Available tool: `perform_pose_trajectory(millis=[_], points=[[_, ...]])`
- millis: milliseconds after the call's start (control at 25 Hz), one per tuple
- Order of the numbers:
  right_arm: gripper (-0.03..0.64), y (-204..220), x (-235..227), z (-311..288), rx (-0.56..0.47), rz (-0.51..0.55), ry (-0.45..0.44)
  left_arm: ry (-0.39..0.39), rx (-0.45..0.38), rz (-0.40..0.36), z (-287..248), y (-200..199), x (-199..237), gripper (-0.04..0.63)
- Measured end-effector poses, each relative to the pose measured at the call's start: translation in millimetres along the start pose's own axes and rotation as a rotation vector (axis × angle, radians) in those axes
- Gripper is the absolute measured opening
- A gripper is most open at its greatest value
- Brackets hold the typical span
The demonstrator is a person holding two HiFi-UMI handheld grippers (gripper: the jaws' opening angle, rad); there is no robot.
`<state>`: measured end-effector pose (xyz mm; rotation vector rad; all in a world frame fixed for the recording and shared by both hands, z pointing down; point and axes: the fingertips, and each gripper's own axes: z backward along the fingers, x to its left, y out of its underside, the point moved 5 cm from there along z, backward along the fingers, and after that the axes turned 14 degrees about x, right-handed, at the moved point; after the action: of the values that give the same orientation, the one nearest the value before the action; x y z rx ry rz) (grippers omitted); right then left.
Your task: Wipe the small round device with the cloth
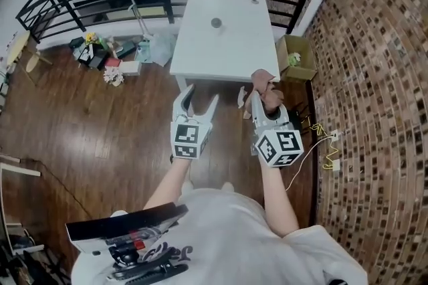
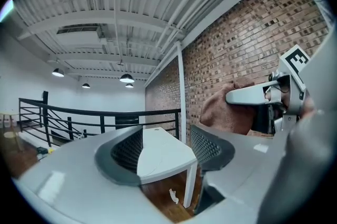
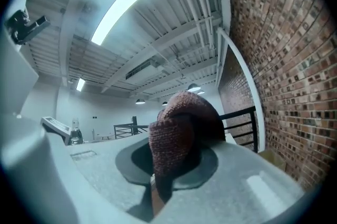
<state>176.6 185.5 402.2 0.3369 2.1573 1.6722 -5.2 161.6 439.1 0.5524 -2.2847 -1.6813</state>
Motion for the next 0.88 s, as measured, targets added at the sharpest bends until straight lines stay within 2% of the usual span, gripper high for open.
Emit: perform_pose_trajectory(millis=[160, 400, 880], points=[[0.026, -3, 21, -14, 0.012, 0.028, -0.022, -0.006, -0.045, 0.004, 11, -15, 15, 0.287], [0.026, -10, 42, -27, 0.004, 0.05, -0.027, -0.016, -0.058, -0.011, 19, -20, 35, 0.29], [0.026, -15, 51, -30, -0.023, 0.046, 0.009, -0.001, -0.073, -0.019, 24, -21, 45, 0.299]])
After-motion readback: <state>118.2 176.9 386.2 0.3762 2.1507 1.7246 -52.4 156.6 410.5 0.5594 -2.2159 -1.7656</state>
